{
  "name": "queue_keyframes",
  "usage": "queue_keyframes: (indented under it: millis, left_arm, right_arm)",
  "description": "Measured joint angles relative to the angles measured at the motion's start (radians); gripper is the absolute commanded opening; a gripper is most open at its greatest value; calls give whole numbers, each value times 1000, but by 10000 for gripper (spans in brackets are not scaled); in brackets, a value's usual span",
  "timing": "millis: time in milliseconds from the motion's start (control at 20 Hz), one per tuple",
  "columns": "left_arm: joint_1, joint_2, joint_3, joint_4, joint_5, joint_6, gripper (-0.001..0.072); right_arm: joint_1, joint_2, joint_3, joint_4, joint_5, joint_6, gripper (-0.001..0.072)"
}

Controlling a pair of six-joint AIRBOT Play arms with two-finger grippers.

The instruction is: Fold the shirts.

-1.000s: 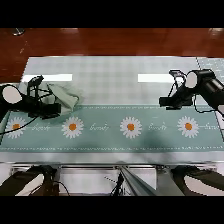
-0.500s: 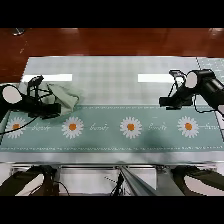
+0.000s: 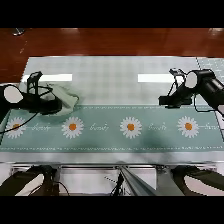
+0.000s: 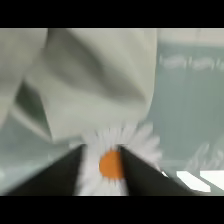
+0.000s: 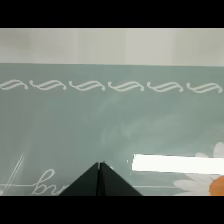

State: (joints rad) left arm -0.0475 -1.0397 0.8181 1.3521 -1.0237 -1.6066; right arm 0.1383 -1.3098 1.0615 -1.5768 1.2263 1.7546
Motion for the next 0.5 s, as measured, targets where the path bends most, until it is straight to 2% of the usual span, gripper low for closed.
queue_keyframes:
  millis: [100, 200, 400, 500]
  left_arm:
    - [3, -14, 11, 24, 119, 27, 704]
    - [23, -29, 34, 107, 218, 34, 704]
    - [108, -81, 61, 248, 413, -43, 704]
    - [129, -142, 68, 278, 452, -46, 703]
  right_arm:
    - [-1, 0, 0, -6, -13, 23, 616]
    - [-1, 0, 0, 14, 0, -9, 616]
    - [24, 0, 0, 48, 51, -52, 616]
    - [52, 0, 0, 64, 34, -49, 616]
